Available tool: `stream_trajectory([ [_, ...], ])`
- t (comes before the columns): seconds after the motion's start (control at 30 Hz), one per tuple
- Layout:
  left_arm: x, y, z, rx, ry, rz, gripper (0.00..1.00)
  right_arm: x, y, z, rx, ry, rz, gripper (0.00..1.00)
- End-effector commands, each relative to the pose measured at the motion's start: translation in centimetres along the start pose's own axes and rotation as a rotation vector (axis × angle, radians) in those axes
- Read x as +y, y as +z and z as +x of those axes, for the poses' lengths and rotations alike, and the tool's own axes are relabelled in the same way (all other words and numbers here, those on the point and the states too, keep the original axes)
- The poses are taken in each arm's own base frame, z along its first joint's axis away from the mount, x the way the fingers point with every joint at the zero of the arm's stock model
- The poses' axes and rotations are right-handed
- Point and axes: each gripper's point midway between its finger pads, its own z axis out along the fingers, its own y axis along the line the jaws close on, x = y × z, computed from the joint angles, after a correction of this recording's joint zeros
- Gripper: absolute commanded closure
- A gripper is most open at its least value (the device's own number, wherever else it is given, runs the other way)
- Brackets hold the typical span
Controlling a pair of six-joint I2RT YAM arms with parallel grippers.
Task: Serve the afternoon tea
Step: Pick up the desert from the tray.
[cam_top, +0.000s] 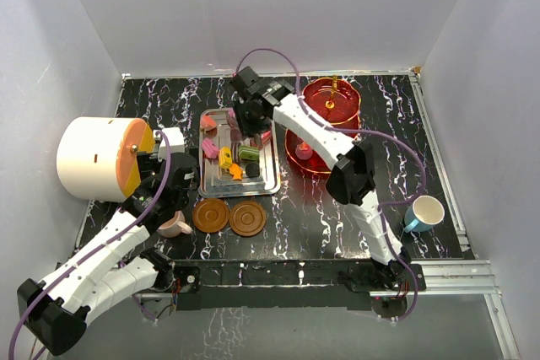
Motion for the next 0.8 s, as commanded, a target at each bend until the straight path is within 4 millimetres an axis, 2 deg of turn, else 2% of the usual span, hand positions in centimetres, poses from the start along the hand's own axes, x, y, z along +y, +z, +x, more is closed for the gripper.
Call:
stream_trajectory([
  [0.0,0.6,-0.1,-0.4,-0.016,-0.017,-0.024,0.01,-1.4,0.3,1.4,0.025,-0.139,0.157,0.66],
  [0.13,0.5,0.0,-0.4,-0.015,-0.016,-0.022,0.01,-1.6,0.0,1.5,-0.016,-0.277,0.283,0.65],
  [0.33,0.5,-0.1,-0.4,-0.015,-0.02,-0.024,0.01,-0.1,0.2,1.9,-0.028,-0.331,0.285,0.62],
  [0.53,0.6,-0.1,-0.3,-0.014,-0.018,-0.026,0.01,2.0,0.4,2.1,-0.029,-0.315,0.169,0.58],
  [0.77,0.3,-0.1,-0.3,-0.012,-0.022,-0.013,0.01,3.3,-1.0,-0.3,-0.119,-0.206,0.089,0.55],
])
